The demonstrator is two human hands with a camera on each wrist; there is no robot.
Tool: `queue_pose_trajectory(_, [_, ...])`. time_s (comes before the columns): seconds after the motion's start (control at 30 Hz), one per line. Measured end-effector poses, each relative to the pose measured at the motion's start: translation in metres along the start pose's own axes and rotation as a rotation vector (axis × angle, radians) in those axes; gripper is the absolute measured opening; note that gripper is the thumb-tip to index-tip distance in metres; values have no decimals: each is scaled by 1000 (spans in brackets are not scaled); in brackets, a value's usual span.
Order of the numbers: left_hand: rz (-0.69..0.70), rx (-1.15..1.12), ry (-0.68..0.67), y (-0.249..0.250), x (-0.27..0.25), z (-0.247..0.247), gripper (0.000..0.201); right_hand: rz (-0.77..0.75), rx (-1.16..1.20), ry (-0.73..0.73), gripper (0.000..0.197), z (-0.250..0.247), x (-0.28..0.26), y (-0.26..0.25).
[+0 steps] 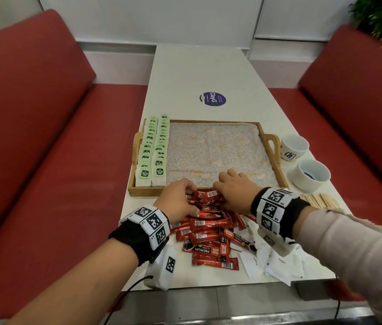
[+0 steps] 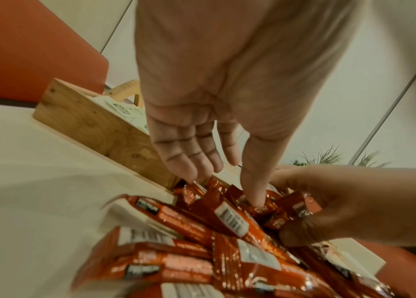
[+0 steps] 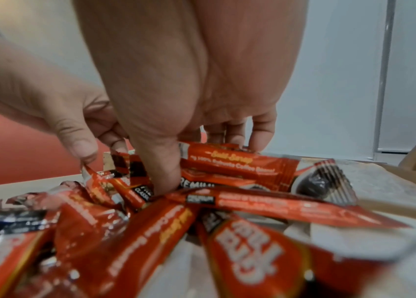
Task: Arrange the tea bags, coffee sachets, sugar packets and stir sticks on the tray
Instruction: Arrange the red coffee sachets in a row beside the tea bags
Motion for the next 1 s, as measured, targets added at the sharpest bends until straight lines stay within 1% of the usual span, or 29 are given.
queue_pose_trajectory(0.23, [-8,-50,10,-2,-2,-3,57,-25,12,37,40,2,0,-1])
queue_pose_trajectory(0.33, [-27,-109,15,-4,-3,-2,63,-27,49,34,37,-1,0,0])
queue_pose_trajectory(0.43, [-36,-176,42,-2,-4,-4,68,11,139,41,35,-9,0,4])
queue_pose_trajectory(0.53, [-20,-237,74,5,-6,-10,76,68,321,91,28,-27,1,8])
queue_pose_trajectory(0.6, [7,-261,81,11,-7,-14,82,106,499,120,22,-37,4,11])
queue_pose_trajectory(0.67, [39,-301,57,18,-6,-16,87,113,719,140,21,-45,7,12])
queue_pose_trajectory(0.73, [63,-368,3,25,-4,-16,91,97,932,172,21,-53,8,9])
queue_pose_trajectory(0.8, [84,-439,-36,32,-2,-16,92,69,1074,173,23,-58,8,2])
queue_pose_trajectory(0.87, [97,-531,-59,37,-1,-16,90,33,1189,138,24,-59,8,-8])
queue_pose_trajectory(0.93, [101,-667,-66,38,1,-16,80,-3,1241,113,26,-57,9,-14])
queue_pose_trajectory(1.0, [96,-791,-52,38,2,-17,66,-11,1267,111,40,-56,10,-21])
Point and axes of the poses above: each hand's wrist, its own x-axis towards the middle knuckle, its own z-axis out of the palm, y = z × x, the point moved 5 cm from there along x, towards the middle knuckle, and after that the axes turned 10 degrees about x, right-handed, at the moved point
